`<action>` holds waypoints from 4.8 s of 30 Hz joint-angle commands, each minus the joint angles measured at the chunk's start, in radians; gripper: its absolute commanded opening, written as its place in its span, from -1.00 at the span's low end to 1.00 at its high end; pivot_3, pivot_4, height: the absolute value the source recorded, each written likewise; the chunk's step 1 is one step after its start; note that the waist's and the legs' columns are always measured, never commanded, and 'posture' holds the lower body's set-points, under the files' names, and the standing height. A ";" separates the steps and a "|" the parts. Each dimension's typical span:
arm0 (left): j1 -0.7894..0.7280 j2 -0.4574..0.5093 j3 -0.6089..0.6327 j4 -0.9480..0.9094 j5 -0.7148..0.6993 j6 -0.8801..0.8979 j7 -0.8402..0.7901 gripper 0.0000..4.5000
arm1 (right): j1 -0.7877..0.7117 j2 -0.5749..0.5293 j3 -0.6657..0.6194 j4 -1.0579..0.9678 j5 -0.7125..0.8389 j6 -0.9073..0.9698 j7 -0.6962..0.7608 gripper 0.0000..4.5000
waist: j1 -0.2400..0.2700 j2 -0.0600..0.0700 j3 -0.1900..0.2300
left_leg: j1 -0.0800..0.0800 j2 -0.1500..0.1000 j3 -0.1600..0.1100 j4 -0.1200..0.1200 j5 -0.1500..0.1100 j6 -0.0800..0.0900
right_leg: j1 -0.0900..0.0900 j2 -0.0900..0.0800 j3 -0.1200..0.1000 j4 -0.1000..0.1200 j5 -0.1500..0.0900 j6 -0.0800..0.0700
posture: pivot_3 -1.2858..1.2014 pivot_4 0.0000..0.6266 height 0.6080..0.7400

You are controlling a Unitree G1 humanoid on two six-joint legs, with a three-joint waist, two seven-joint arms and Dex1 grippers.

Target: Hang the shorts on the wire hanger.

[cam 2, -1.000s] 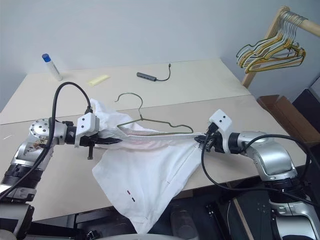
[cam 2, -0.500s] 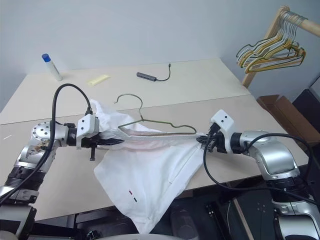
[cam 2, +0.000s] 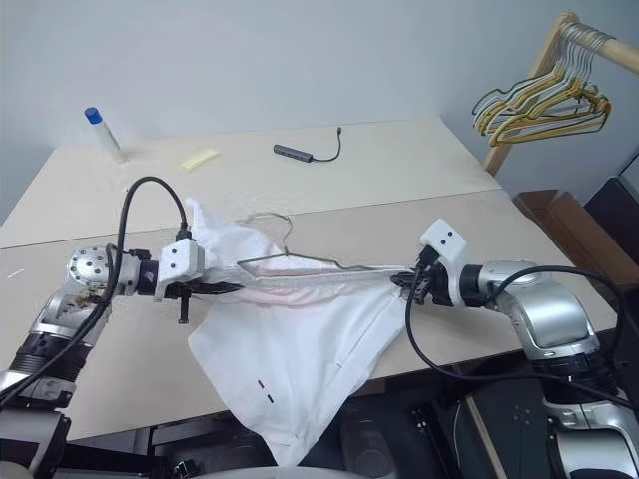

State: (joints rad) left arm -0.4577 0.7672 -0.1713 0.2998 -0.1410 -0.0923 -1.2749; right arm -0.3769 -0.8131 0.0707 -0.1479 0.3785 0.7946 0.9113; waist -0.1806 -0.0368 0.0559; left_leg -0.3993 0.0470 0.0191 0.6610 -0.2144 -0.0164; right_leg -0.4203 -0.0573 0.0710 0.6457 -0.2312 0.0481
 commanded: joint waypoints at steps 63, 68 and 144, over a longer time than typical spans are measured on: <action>-0.139 -0.056 0.006 0.046 0.055 0.004 0.014 -1.00 | -0.512 0.187 0.431 0.450 -0.422 -0.359 0.338 0.69 | 0.000 0.001 -0.001 | -0.001 0.000 0.000 0.000 0.000 0.000 | -0.001 0.000 0.000 0.001 0.004 -0.006 | -0.06 -1.00 1.00; -0.139 -0.050 0.009 0.040 0.048 -0.003 0.002 -1.00 | -0.503 0.181 0.433 0.448 -0.442 -0.376 0.382 -0.10 | -0.001 0.001 -0.001 | -0.001 -0.001 -0.001 0.000 0.000 0.000 | -0.001 0.000 0.000 0.001 0.004 -0.006 | -0.06 -1.00 1.00; -0.266 -0.242 0.375 -0.574 -0.657 0.753 0.533 0.99 | -0.682 -0.045 -1.005 0.911 -0.302 0.402 -1.126 -1.00 | -0.108 0.011 -0.006 | 0.010 -0.005 -0.002 -0.004 0.000 0.001 | 0.019 -0.002 0.004 -0.017 0.003 0.005 | -0.11 -0.99 1.00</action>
State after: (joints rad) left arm -0.7087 0.5144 0.1975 -0.2483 -0.7910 0.6780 -0.7383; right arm -1.0546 -0.8383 -0.9306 0.7581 0.0517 1.2273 -0.2035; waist -0.2884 -0.0256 0.0499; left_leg -0.3891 0.0418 0.0170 0.6573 -0.2149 -0.0157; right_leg -0.4014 -0.0595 0.0749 0.6270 -0.2283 0.0541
